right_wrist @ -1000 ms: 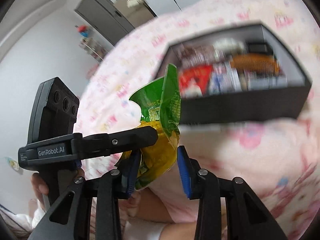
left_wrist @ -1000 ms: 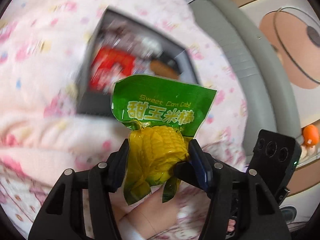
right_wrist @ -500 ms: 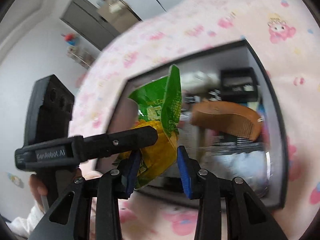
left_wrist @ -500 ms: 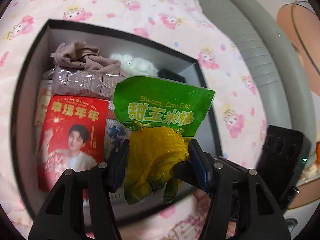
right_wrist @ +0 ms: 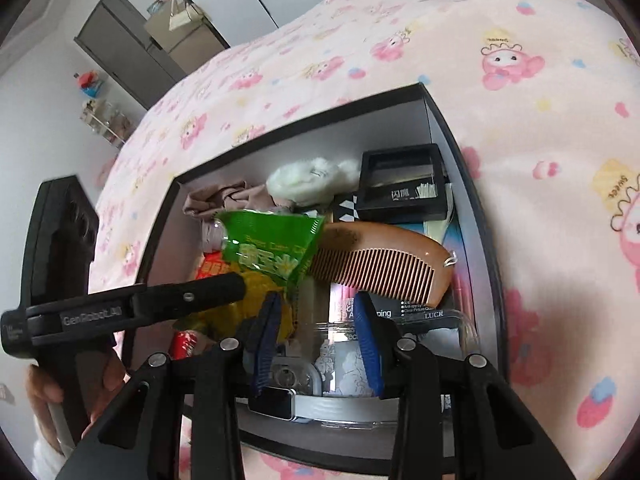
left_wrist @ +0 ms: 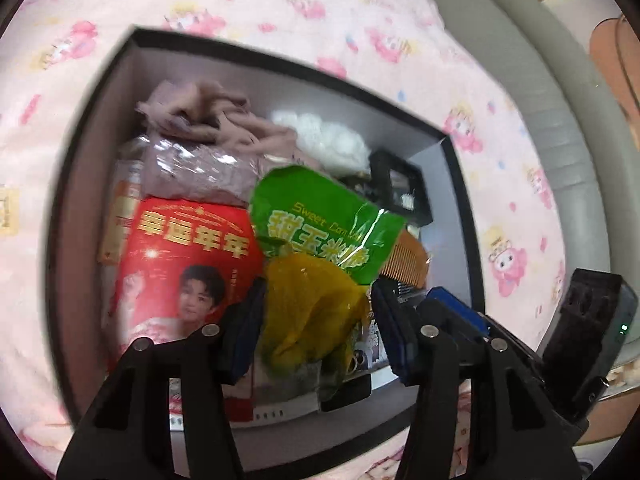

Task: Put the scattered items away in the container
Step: 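Open the left gripper to release the candy packet in the box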

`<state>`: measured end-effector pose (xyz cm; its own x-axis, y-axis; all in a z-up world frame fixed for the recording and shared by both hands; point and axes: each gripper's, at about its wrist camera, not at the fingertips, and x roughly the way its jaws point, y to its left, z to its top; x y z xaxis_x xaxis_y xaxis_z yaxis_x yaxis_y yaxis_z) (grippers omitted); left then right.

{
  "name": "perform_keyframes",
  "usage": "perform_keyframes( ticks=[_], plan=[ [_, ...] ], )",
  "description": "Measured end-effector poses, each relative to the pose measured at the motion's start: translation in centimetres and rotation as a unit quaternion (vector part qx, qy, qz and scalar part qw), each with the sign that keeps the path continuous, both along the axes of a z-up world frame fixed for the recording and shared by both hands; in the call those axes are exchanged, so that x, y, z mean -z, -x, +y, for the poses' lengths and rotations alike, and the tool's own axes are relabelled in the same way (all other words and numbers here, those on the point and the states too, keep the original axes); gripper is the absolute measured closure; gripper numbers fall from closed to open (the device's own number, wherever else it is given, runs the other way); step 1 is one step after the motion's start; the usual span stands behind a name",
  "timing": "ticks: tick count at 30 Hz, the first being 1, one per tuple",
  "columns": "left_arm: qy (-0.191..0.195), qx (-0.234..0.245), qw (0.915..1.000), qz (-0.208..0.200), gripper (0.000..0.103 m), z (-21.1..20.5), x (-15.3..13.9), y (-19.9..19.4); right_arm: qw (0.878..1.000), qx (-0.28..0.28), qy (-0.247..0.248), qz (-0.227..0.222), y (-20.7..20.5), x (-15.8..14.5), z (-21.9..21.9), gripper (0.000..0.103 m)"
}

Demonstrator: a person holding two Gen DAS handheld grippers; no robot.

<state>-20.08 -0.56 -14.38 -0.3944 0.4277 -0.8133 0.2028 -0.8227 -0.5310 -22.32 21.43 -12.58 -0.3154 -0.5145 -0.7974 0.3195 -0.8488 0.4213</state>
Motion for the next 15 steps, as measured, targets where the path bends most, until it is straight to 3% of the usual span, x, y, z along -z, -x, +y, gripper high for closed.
perform_keyframes(
  ticks=[4, 6, 9, 12, 15],
  plan=[
    [0.015, -0.033, 0.9989, 0.03, 0.06, -1.7, -0.9, -1.9, 0.999, -0.042, 0.0, -0.002, -1.0, 0.1, -1.7, 0.07],
    [0.023, -0.029, 0.9991, 0.02, 0.066, -1.8, -0.4, -2.2, 0.998, -0.063, -0.003, -0.005, -1.4, 0.3, -2.5, 0.07],
    [0.027, -0.019, 0.9994, 0.008, 0.068, -0.9, 0.5, -2.2, 0.996, -0.082, -0.023, -0.003, -2.1, 0.8, -3.7, 0.07],
    [0.025, -0.004, 0.9997, 0.005, 0.068, -0.2, 0.7, -1.9, 0.996, -0.072, -0.053, -0.001, -2.2, 1.3, -3.6, 0.07],
    [0.005, -0.005, 1.0, 0.002, 0.069, -0.7, 0.7, -1.9, 0.998, -0.039, -0.043, -0.011, -2.0, 1.2, -1.9, 0.07]
  ],
)
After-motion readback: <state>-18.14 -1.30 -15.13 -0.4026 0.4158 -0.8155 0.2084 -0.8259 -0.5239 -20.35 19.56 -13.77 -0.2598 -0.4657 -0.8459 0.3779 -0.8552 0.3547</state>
